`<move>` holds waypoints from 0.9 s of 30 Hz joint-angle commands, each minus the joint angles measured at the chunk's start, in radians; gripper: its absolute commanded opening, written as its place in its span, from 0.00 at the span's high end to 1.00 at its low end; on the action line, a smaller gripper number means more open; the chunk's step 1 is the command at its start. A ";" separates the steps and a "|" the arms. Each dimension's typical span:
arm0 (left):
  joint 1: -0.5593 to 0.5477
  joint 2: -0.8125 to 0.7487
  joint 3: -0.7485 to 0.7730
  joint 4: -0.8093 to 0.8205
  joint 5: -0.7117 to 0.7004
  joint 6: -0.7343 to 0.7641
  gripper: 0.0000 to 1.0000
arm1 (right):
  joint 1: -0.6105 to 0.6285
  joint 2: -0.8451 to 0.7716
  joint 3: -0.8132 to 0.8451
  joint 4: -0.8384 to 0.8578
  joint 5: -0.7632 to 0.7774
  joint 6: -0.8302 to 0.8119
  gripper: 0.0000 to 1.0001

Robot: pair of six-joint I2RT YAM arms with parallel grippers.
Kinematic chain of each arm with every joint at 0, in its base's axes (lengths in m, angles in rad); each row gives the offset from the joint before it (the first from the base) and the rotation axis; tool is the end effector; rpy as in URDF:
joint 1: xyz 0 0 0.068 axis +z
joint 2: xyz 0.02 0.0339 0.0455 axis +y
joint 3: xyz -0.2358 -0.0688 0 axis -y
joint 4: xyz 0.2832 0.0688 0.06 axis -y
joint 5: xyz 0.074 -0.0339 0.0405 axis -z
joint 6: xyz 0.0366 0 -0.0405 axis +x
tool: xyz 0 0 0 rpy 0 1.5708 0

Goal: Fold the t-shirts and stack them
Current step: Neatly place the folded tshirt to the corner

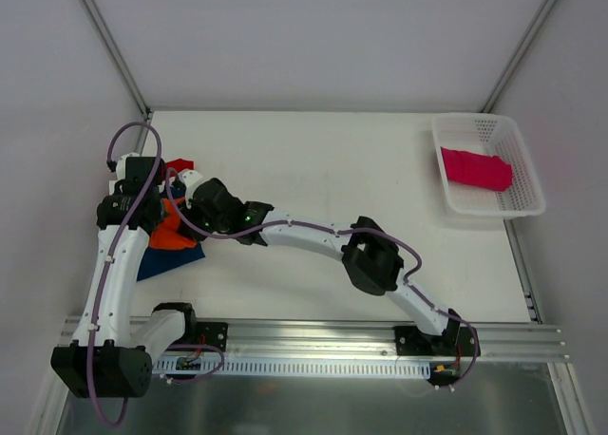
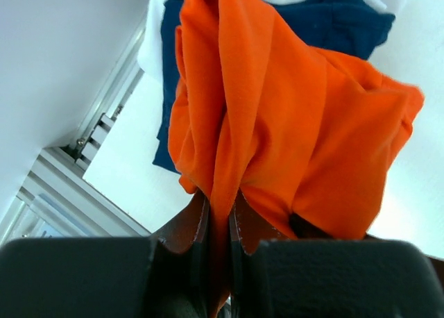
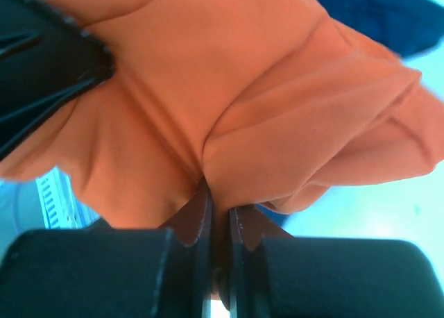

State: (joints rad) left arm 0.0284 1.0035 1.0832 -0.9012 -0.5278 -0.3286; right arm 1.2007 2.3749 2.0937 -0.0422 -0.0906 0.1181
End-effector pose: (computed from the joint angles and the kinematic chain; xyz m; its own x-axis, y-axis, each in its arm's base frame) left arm 0.2421 0.0253 0.3174 -0.5741 -0.2952 -0.7637 -0.5840 0.8014 0.1292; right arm 0.2079 0.5450 0.2210 -0.2272 -0.2612 -0.9382 -0.9393 0.3132 0.1403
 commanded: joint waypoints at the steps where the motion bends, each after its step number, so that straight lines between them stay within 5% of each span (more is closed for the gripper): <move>1: 0.019 -0.029 0.012 0.044 -0.043 -0.003 1.00 | 0.033 -0.130 -0.108 -0.134 0.074 -0.066 1.00; 5: 0.019 0.017 0.012 0.012 -0.017 -0.009 0.99 | 0.037 -0.192 -0.179 -0.145 0.083 -0.066 1.00; 10: 0.019 0.052 0.004 -0.027 -0.021 -0.036 0.54 | 0.045 -0.212 -0.236 -0.153 0.129 -0.080 0.99; 21: 0.019 0.047 0.018 -0.027 -0.005 -0.029 0.67 | 0.046 -0.189 -0.274 -0.114 0.118 -0.057 0.99; 24: 0.019 0.018 0.014 -0.025 0.011 -0.029 0.69 | 0.046 -0.210 -0.310 -0.116 0.111 -0.064 0.81; 25: 0.021 0.006 0.012 -0.025 0.020 -0.029 0.69 | 0.045 -0.217 -0.322 -0.116 0.111 -0.067 0.52; 27: 0.019 -0.035 0.014 -0.027 0.034 -0.026 0.69 | 0.046 -0.244 -0.375 -0.113 0.130 -0.067 0.41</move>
State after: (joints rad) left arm 0.0410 1.0378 1.0801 -0.9287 -0.5201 -0.3557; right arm 1.2415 2.2139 1.7741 -0.1612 0.0208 0.0639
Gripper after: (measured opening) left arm 0.314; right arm 0.536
